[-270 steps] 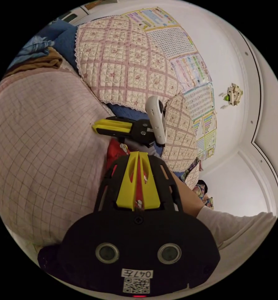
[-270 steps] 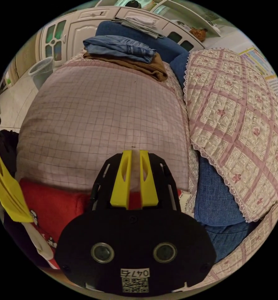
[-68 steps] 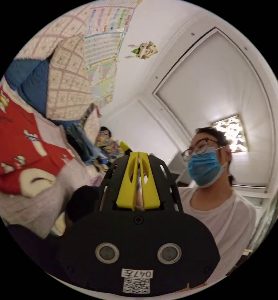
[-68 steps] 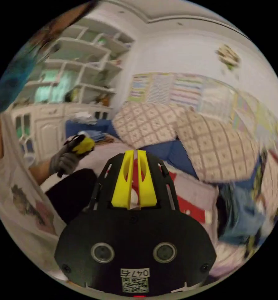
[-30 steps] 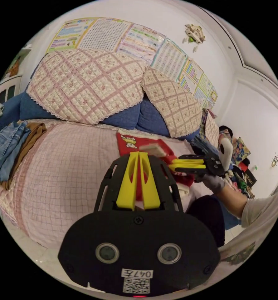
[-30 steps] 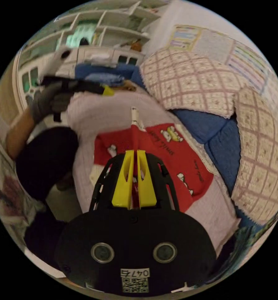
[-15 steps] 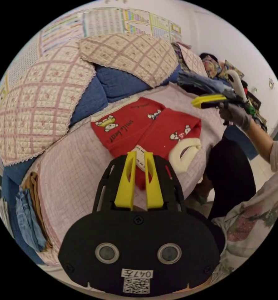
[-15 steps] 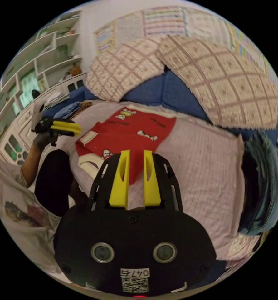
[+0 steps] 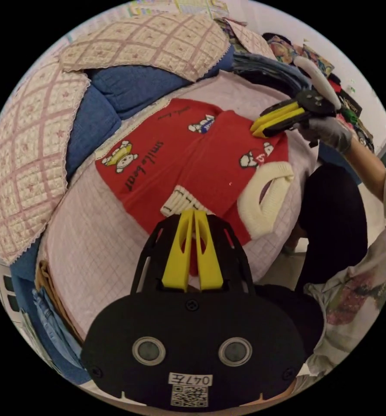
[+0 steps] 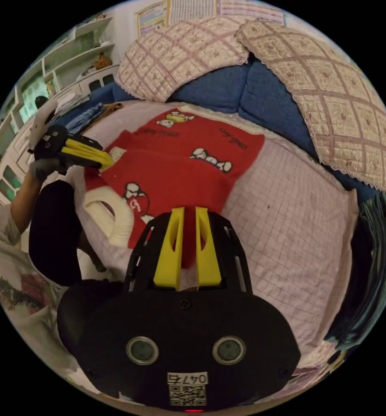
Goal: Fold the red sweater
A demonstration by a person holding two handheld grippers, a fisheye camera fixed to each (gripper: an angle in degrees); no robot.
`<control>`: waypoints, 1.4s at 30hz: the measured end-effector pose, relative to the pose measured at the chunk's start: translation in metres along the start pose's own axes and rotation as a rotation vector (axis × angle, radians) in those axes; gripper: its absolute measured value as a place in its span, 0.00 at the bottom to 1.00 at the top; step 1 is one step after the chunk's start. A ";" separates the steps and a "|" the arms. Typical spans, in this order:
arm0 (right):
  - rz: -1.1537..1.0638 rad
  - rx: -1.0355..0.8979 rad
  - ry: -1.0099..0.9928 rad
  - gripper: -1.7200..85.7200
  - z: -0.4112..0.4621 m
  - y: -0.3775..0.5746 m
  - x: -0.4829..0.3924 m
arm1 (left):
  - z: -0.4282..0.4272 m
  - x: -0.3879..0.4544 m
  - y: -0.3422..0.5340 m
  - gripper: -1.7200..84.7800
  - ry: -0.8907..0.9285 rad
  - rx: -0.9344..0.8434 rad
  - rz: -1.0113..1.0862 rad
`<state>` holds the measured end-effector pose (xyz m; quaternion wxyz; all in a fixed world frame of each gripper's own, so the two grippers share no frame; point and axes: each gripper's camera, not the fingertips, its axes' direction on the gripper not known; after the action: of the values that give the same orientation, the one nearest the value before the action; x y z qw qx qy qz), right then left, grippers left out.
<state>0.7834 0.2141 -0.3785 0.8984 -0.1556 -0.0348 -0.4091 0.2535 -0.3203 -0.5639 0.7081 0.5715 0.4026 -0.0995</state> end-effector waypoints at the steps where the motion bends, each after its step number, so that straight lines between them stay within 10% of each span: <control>1: -0.009 0.010 -0.008 0.05 -0.008 -0.006 0.004 | -0.003 -0.005 0.000 0.01 0.013 0.010 -0.008; 7: 0.096 0.218 -0.228 0.08 -0.058 -0.058 0.092 | -0.063 -0.133 -0.002 0.03 0.164 0.323 -0.274; 18: 0.447 0.056 -0.325 0.09 0.044 -0.159 0.259 | 0.086 -0.362 -0.078 0.11 0.362 0.150 -0.636; 31: 0.364 0.187 -0.477 0.01 0.039 -0.147 0.279 | 0.139 -0.389 -0.072 0.02 0.430 0.171 -0.567; 36: 0.151 0.383 -0.597 0.01 -0.037 -0.098 0.252 | 0.057 -0.354 -0.009 0.01 0.651 0.516 -0.303; 42: -0.156 0.428 -0.717 0.01 -0.101 -0.002 0.193 | 0.004 -0.248 0.082 0.02 0.609 0.496 0.022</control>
<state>0.9034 0.0422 -0.4376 0.8080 -0.0950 -0.4407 -0.3794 0.1424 -0.3765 -0.3345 0.3977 0.7331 0.5516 -0.0120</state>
